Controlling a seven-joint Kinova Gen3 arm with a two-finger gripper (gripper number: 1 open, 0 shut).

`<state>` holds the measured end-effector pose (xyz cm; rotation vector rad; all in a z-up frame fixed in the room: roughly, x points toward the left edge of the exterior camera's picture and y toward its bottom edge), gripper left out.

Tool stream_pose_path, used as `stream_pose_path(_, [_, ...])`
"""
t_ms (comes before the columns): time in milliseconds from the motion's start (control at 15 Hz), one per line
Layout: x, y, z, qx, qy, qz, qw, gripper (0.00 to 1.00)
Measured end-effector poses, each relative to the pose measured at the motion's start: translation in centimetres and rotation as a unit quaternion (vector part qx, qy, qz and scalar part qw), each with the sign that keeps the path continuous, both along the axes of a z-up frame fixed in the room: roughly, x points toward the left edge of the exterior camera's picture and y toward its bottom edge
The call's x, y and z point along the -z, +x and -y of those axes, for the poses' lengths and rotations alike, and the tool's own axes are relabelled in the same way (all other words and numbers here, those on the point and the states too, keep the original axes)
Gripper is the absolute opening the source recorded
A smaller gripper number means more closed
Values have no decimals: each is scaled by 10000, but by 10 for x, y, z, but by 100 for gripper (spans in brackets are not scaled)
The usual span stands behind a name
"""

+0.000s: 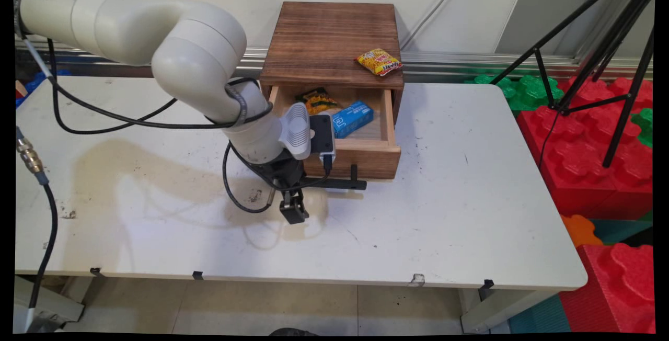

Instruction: Open the drawer

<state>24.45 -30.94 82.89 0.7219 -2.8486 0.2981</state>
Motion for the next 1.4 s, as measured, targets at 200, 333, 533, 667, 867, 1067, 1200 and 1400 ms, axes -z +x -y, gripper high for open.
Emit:
stream_pose_path(200, [-2, -1, -6, 5, 10, 1, 10000, 100])
stream_pose_path(333, [-3, -2, -11, 5, 22, 2, 10000, 100])
stream_pose_path(533, [-5, -3, -17, -2, 38, 2, 10000, 100])
stream_pose_path(667, [-5, -4, -21, -5, 52, -4, 10000, 100])
stream_pose_path(867, [-6, -5, -29, -1, 82, -17, 10000, 100])
stream_pose_path(1067, [-6, -7, -37, 9, 116, -29, 9999, 100])
stream_pose_path(1200, [-6, -8, -40, 12, 134, -39, 9999, 100])
stream_pose_path(1400, [-6, -9, -46, 18, 158, -55, 9999, 100])
